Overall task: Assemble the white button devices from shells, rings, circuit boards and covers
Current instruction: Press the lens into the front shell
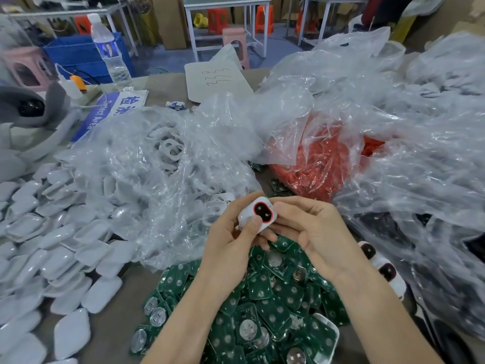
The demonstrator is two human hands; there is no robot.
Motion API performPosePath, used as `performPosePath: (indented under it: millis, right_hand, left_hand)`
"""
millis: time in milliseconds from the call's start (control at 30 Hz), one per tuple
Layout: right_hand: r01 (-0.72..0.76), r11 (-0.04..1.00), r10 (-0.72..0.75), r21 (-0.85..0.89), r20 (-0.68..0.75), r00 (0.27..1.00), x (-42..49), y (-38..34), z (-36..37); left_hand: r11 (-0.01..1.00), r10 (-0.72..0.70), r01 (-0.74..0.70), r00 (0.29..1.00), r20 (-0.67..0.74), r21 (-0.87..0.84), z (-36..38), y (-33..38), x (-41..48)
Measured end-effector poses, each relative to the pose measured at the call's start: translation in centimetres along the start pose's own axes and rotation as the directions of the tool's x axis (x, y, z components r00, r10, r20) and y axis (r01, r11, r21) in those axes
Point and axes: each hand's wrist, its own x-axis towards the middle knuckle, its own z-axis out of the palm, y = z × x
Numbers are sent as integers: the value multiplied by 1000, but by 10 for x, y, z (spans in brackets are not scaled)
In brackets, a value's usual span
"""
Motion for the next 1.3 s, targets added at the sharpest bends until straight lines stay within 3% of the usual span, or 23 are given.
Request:
performPosePath:
  millis: [233,400,700,867,1100,1300]
  right_hand:
    - [17,996,-23,-83,-81,996,-1,10,9]
    - [5,996,0,91,-50,999,-1,10,11]
    - [-30,990,29,139,9,1000,2,9,8]
    - [-16,995,6,100,100,995,3,5,4]
    - [77,988,-74,-136,27,997,2,3,7]
    - [83,994,-76,-71,93,993,-2,-5,11]
  left_hand:
    - [999,-30,30,999,-25,-16,1,0,1]
    - [997,-59,58,998,-26,-55,3,2,1]
    - [993,-74,72,997,-9,-98,4,6,-1]
    - [997,-30,27,999,-41,-77,7,4,-3]
    - [999,-14,19,994,-107,49,4,6,-3]
    - [976,-112,110,994,-2,-188,-1,7,-5]
